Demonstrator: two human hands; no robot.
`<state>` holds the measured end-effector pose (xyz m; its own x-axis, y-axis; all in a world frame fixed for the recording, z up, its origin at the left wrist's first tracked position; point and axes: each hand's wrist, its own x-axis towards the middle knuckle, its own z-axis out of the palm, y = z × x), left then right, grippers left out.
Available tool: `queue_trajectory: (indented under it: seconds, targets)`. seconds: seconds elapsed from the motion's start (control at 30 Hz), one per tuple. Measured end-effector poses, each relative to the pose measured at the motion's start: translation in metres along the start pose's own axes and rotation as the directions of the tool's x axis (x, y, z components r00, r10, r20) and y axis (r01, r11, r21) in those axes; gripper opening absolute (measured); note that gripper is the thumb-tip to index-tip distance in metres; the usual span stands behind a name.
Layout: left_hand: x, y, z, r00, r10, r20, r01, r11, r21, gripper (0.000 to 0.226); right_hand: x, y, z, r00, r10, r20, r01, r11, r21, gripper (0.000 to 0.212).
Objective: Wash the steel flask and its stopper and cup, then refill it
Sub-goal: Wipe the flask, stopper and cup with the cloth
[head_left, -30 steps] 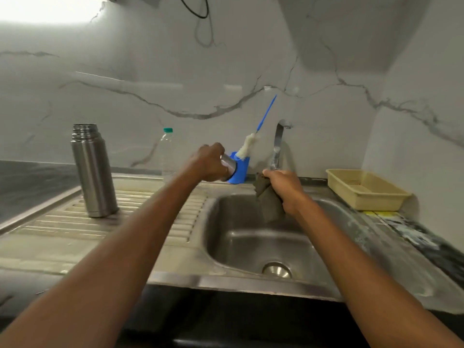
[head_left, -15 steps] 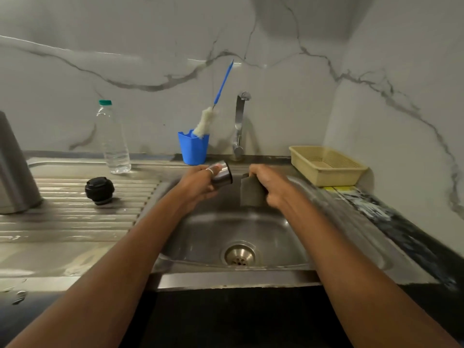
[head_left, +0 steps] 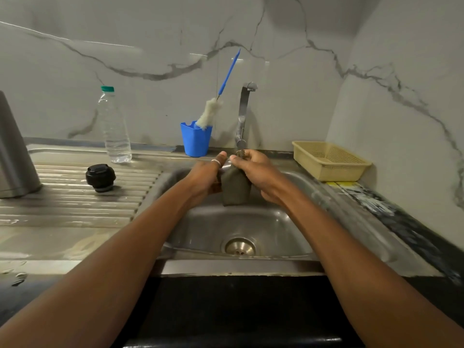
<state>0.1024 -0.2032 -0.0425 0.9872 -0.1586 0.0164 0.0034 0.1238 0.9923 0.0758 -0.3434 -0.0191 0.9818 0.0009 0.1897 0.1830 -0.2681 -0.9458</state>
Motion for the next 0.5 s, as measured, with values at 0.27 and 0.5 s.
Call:
queue_trajectory:
  seconds: [0.27, 0.5]
  targets:
    - [-0.008, 0.004, 0.006, 0.991, 0.130, -0.018, -0.121, 0.958, 0.258, 0.048, 0.004, -0.001, -0.007, 0.996, 0.039, -0.076, -0.029, 0.992, 0.123, 0.026]
    - [-0.010, -0.003, 0.018, 0.907, 0.406, 0.113, -0.413, 0.801, 0.434, 0.043, 0.000, -0.007, -0.019, 0.974, 0.226, 0.004, -0.205, 0.876, 0.437, 0.029]
